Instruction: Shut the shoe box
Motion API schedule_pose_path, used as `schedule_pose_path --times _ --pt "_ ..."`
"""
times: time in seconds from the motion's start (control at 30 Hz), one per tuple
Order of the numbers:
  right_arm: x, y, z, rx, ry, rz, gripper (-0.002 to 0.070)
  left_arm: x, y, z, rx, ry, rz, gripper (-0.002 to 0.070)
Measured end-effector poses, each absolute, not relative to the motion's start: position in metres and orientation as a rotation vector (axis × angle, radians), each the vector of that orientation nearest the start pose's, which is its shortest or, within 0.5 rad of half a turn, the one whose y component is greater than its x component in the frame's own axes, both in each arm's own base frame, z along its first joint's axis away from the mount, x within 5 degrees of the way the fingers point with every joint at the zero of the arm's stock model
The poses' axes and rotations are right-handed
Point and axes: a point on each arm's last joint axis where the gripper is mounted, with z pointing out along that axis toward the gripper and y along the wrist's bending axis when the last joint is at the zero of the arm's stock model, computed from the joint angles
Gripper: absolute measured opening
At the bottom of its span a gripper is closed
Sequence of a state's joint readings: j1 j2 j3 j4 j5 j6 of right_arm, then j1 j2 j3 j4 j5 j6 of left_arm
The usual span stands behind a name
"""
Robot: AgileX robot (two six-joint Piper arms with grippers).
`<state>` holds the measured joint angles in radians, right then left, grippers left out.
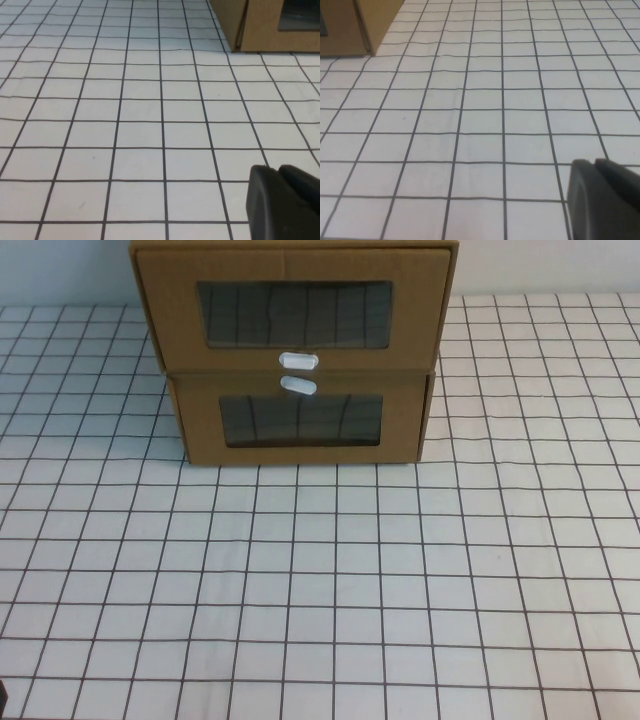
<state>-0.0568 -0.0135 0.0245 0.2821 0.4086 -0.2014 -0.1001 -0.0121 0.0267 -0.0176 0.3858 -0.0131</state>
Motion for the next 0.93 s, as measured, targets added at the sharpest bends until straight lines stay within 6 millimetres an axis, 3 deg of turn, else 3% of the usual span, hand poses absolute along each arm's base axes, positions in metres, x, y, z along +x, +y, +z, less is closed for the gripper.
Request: schedule_pose_path --times 0.93 --pt "0.0518 0.0075 0.1705 0.039 1.887 0.116 -0.0013 0.0519 -0.0058 0.1702 0.071 1.884 -0.095 -0.0005"
